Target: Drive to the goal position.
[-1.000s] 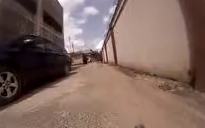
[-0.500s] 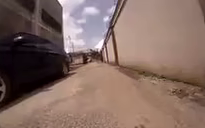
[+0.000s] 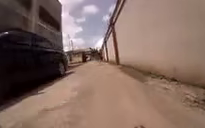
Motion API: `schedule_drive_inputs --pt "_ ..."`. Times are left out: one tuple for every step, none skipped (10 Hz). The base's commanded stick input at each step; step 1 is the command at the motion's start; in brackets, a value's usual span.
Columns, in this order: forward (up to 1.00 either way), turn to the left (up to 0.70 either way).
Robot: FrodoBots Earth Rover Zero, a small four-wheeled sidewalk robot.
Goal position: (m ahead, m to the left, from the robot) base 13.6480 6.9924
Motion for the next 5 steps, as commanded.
schedule_drive_inputs --pt "0.85 0.0" --pt "0.85 0.0" --pt "0.85 0.0" --pt "0.85 0.0" --pt "0.85 0.0"
